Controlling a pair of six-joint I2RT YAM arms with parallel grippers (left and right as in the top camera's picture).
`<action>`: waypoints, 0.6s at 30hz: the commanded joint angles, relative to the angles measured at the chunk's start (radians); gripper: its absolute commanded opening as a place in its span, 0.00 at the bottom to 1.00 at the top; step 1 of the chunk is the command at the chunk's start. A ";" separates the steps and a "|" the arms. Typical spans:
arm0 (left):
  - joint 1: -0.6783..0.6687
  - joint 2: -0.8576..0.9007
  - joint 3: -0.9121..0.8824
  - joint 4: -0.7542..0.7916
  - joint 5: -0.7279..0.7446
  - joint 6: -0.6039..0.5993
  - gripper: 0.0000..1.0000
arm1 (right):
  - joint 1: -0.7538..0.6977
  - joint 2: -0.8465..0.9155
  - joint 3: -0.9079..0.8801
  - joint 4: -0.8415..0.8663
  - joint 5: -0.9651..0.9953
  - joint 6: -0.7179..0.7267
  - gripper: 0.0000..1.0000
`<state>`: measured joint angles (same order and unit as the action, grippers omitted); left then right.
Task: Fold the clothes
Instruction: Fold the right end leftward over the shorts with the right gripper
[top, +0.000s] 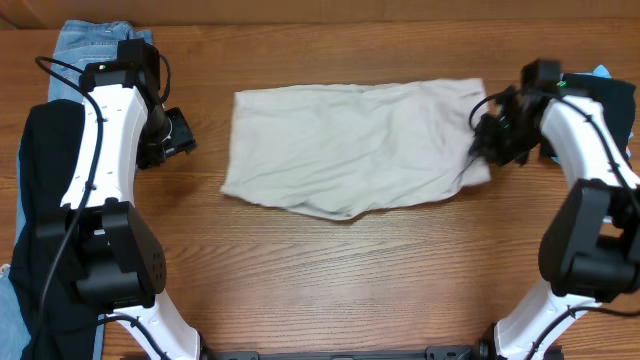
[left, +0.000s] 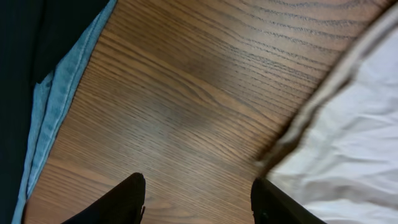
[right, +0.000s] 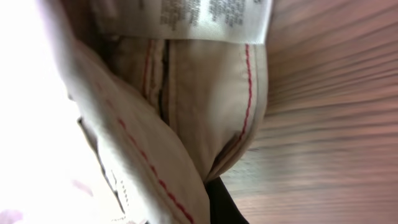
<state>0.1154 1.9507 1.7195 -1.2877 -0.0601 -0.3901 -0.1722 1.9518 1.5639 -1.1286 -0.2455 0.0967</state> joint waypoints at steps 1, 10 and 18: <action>0.000 0.000 0.012 -0.001 0.028 0.009 0.58 | 0.010 -0.060 0.118 -0.047 0.065 -0.019 0.04; 0.000 0.000 0.012 0.006 0.028 0.008 0.62 | 0.147 -0.061 0.340 -0.185 0.067 -0.022 0.04; 0.000 0.000 0.012 0.006 0.028 0.008 0.65 | 0.430 -0.049 0.439 -0.177 0.120 0.030 0.04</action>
<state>0.1154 1.9507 1.7195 -1.2831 -0.0406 -0.3897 0.1669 1.9232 1.9751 -1.3193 -0.1505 0.0875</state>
